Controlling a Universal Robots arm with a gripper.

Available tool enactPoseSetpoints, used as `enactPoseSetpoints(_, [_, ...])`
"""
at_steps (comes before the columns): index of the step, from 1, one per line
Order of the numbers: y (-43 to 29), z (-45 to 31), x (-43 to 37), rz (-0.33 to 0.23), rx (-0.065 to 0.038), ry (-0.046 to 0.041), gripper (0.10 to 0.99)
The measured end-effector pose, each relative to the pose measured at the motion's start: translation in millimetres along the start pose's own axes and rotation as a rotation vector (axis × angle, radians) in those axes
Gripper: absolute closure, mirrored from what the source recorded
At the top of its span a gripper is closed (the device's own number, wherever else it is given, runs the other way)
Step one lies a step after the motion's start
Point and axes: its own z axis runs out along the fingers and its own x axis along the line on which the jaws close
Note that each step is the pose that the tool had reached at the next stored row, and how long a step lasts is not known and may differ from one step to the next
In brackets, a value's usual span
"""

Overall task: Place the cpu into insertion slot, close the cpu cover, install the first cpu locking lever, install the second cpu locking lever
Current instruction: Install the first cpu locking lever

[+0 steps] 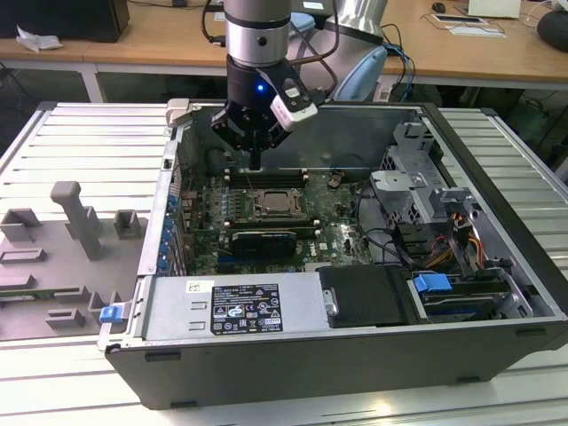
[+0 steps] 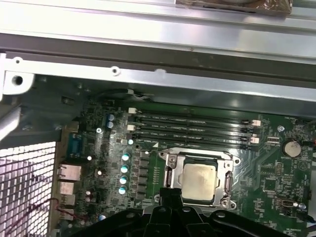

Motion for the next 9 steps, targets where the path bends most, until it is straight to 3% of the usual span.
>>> enactPoseSetpoints(5, [1.0,1.0,9.2,0.006,0.0,-0.0004,0.98])
enactPoseSetpoints(9, [2.4,7.2,22.1,0.007,0.0,-0.0003,0.98])
